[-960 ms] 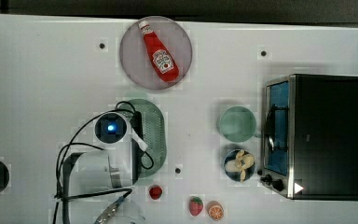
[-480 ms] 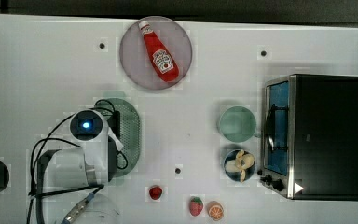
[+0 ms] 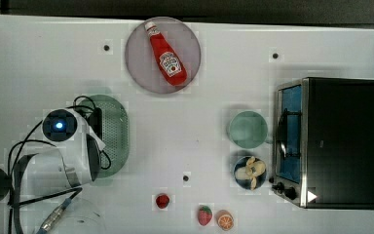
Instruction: Drag strainer right to left.
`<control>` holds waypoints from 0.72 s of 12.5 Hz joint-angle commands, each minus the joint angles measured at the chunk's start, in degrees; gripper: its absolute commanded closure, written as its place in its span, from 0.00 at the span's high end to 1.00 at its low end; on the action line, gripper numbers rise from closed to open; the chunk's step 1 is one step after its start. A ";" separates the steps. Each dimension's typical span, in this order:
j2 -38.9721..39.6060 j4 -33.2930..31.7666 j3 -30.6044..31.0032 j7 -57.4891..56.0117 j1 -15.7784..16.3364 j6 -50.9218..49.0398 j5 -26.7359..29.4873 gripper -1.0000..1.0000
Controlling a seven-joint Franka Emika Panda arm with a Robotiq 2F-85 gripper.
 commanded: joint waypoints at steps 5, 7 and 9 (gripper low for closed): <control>3.37 6.60 0.53 9.02 6.10 -1.90 0.82 1.00; 4.25 7.95 0.53 9.33 7.31 -1.82 0.88 1.00; 5.23 9.50 0.53 10.12 8.27 -1.19 0.91 1.00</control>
